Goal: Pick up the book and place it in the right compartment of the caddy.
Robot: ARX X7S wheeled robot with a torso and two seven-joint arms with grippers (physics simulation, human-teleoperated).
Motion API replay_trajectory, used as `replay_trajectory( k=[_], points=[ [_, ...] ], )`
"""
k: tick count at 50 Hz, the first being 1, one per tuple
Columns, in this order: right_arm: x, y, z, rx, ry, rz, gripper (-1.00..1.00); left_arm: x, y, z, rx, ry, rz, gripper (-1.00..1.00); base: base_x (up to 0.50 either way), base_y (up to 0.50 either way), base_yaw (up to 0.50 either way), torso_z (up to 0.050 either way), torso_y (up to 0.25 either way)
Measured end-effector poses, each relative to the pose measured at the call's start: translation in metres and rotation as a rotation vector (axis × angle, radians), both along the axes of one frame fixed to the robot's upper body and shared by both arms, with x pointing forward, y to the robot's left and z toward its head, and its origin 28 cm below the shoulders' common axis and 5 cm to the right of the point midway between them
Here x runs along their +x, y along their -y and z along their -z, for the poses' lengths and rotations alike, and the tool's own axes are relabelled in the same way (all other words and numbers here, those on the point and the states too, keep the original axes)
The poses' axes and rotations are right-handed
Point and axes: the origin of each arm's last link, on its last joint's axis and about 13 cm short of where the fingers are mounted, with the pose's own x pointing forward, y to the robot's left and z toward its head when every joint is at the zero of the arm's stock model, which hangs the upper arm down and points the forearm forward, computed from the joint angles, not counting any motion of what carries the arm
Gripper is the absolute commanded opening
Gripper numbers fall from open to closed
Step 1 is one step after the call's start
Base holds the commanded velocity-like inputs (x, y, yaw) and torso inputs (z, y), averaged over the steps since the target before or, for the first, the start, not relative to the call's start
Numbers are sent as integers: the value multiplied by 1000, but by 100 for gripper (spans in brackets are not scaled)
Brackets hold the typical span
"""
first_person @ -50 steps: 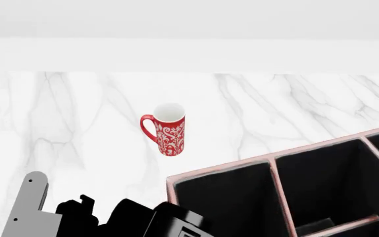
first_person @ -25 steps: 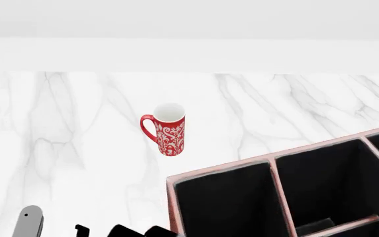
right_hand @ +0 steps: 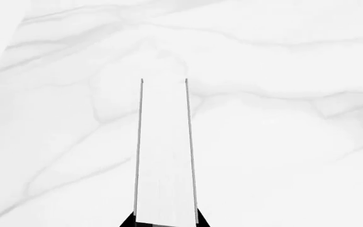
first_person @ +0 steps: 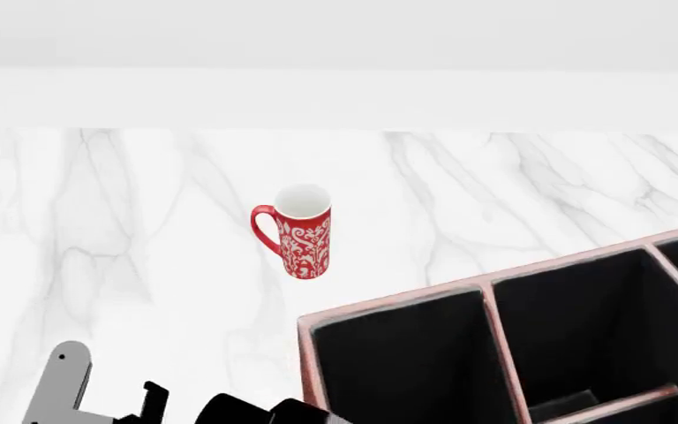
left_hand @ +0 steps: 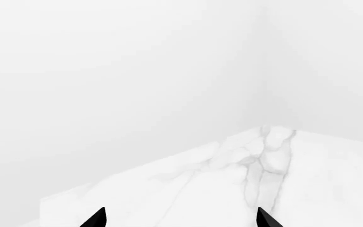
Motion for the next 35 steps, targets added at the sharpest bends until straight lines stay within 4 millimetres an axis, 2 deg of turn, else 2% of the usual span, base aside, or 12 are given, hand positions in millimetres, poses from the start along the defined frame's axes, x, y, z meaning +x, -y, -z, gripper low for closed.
replay_trajectory(
  k=[11, 24, 35],
  points=[
    [1, 4, -36, 46, 61, 95, -100, 1, 0, 1, -1, 3, 5, 100, 0, 0, 0, 0, 1],
    [3, 16, -101, 118, 109, 266, -100, 3, 2, 0, -3, 6, 15, 100, 0, 0, 0, 0, 1],
    [19, 25, -147, 175, 163, 503, -100, 4, 2, -2, -1, 9, 19, 100, 0, 0, 0, 0, 1]
  ],
)
